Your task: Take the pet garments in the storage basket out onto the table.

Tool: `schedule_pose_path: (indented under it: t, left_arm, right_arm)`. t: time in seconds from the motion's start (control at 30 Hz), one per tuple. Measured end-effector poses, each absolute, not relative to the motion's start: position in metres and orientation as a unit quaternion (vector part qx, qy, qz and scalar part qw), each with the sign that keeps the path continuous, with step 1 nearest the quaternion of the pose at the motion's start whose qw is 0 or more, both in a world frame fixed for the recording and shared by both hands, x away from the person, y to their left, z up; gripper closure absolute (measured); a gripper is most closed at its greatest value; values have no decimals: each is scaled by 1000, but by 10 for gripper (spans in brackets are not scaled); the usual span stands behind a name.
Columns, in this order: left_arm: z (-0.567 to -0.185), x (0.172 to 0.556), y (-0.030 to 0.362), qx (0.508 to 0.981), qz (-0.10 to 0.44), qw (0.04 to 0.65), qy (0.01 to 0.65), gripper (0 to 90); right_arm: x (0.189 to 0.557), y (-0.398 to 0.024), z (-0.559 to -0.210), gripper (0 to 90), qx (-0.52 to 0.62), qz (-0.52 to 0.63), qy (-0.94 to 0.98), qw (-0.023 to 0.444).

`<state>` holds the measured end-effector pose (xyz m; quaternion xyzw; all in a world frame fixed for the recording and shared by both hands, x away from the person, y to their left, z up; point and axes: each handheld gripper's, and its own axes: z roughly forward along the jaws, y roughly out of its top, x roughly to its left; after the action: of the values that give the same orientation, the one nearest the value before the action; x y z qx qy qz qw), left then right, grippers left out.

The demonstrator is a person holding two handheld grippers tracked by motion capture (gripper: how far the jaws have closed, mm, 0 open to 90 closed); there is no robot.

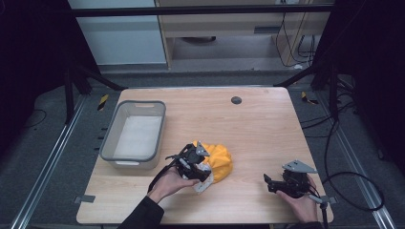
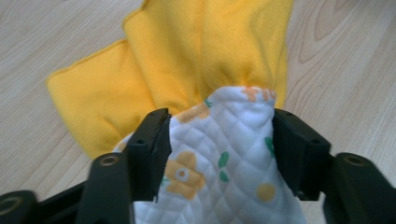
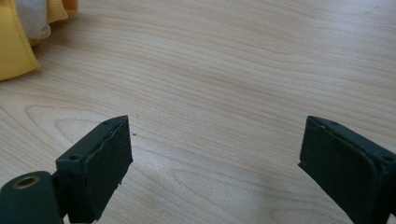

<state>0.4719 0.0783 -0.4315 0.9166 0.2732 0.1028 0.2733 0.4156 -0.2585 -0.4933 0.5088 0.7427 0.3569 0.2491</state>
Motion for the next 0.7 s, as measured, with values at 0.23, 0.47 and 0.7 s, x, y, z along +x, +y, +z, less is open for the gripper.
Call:
schedule_pose_path:
  t: [0.23,0.47,0.7]
  left_arm:
    - [-425,465,85,909,114,285,282,233]
    - [-415,454,104,897,118,311,291,166]
    - [-410,445,124,877,144,338,310,146]
  right_arm:
    - [415,-259,-493,89,509,355,743,248]
    - [415,-258,-494,89,511,354,744,247]
    - [415,-258,-494,89,508,353,745,249]
